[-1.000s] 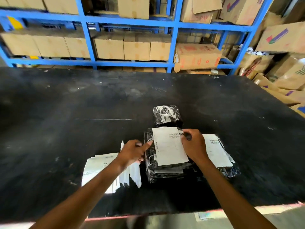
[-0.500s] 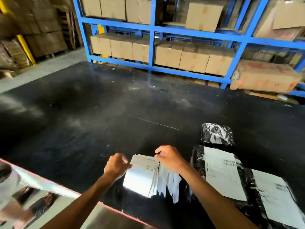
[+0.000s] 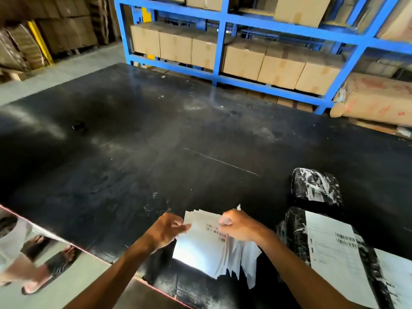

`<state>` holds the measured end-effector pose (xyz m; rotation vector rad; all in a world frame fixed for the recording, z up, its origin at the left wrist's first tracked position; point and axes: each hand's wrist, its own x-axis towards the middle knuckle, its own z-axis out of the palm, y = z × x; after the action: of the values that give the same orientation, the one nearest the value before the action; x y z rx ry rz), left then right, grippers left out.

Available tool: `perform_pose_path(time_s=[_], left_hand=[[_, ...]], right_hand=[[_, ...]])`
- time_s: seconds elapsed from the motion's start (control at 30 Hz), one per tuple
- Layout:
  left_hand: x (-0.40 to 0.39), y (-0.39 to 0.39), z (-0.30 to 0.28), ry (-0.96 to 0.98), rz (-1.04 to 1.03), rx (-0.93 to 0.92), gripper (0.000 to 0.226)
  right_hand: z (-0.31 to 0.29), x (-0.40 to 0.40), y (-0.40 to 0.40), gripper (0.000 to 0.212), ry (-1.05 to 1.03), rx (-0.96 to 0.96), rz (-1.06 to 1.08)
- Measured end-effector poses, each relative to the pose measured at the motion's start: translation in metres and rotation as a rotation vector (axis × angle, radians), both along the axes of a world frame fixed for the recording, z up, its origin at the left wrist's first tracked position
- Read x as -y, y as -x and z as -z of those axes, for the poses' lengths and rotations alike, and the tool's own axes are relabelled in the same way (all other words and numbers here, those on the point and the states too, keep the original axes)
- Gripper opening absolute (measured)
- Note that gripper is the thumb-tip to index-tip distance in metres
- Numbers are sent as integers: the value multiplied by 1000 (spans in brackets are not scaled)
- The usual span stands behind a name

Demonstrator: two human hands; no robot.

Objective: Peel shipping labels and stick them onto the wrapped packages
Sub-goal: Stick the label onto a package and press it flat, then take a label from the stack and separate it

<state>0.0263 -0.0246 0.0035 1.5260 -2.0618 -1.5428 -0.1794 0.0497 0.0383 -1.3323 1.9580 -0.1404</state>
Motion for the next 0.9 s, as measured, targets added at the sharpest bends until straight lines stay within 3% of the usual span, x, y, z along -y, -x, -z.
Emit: perform_pose_path(time_s=[0.1,0.2,0.33,0.43,0.5,0.6,0.9], left_hand=[[6,-2,-10,95,58,87,36],[18,-5,-29,77,-4,36,31],[35,-6,-60,-73,-137,-280,30],[42,4,-81,-107,-227,-469,25],[46,13,-89,-85,-271,-527,24],[52,22,-98,-25,-319,-530,26],[57,40,-115,19,-340,-580,29]], right_hand=[[-4,3,3,30,-5,18,-25],[-7,7,8,26,7,54,-11],[-21,7,9,44,112,223,62],[-45,1,2,36,208,552,78],[-60,-2,0,28,344,657,129],[-82,-5,1,18,480,697,182],[-106,-16,2,16,540,641,62]])
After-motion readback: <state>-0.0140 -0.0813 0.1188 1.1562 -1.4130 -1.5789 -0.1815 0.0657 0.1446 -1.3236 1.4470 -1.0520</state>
